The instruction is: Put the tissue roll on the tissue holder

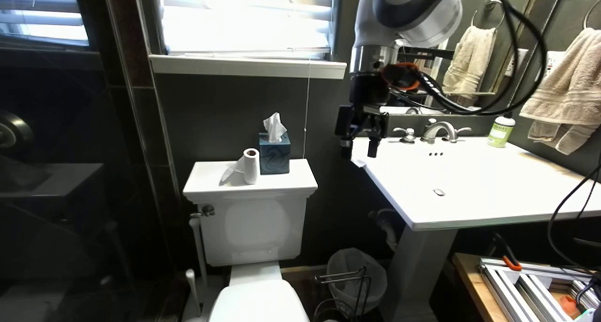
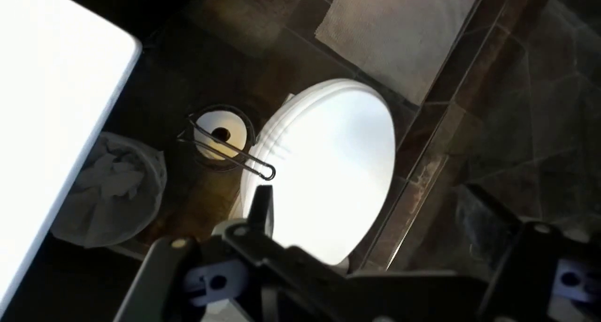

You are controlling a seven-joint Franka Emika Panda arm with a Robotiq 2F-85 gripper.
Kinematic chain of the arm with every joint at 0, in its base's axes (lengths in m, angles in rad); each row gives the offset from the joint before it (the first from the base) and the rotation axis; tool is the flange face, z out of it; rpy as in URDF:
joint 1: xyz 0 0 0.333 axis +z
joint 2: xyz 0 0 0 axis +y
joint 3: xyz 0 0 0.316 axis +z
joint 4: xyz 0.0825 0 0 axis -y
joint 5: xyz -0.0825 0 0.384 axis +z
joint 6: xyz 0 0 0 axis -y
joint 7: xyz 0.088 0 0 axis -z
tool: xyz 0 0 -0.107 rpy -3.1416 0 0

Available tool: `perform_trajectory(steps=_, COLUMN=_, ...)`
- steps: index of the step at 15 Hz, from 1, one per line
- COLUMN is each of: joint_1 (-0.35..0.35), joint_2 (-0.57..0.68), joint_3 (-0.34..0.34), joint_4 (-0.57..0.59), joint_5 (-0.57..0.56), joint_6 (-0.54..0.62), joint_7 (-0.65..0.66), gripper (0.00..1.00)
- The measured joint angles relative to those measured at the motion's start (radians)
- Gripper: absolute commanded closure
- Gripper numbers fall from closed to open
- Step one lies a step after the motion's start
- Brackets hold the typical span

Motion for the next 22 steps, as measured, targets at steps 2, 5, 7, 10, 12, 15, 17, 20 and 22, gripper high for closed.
perform_trajectory(steps=2, joint_1=-0.026, joint_2=0.117, joint_3=-0.009, joint_4=0.112, joint_5=0.048, joint_6=0.0, joint_7=0.051, gripper=0.0)
perform_trajectory(steps=5, joint_1=-0.065, joint_2=0.289, joint_3=-0.009, joint_4=0.281, joint_5=0.15, joint_6=0.01, joint_7=0.133, gripper=0.0)
perform_trajectory(steps=7, joint_1=-0.086, joint_2=0.395, joint_3=-0.005, joint_4=0.39, joint_5=0.204, joint_6=0.034, joint_7=0.203, gripper=0.0)
perform_trajectory(steps=10, joint_1=-0.121, joint_2=0.55, joint_3=0.004, joint_4=0.549, joint_5=0.264, joint_6=0.098, joint_7=0.317, gripper=0.0)
perform_trajectory(steps=12, joint_1=-0.143, joint_2=0.639, joint_3=0.012, joint_4=0.643, joint_5=0.282, joint_6=0.144, joint_7=0.381, gripper=0.0)
perform_trajectory(steps=15, joint_1=-0.155, joint_2=0.694, joint_3=0.014, joint_4=0.707, joint_5=0.287, joint_6=0.148, joint_7=0.407, gripper=0.0)
perform_trajectory(steps=17, joint_1=-0.155, joint_2=0.696, joint_3=0.015, joint_4=0.716, joint_5=0.288, joint_6=0.148, joint_7=0.412, gripper=0.0)
perform_trajectory(steps=20, joint_1=-0.153, joint_2=0.703, joint_3=0.017, joint_4=0.717, joint_5=0.27, joint_6=0.21, joint_7=0.422, gripper=0.0)
perform_trajectory(steps=22, joint_1=-0.148, joint_2=0.728, joint_3=0.017, joint_4=0.726, joint_5=0.253, joint_6=0.335, joint_7=0.452, gripper=0.0)
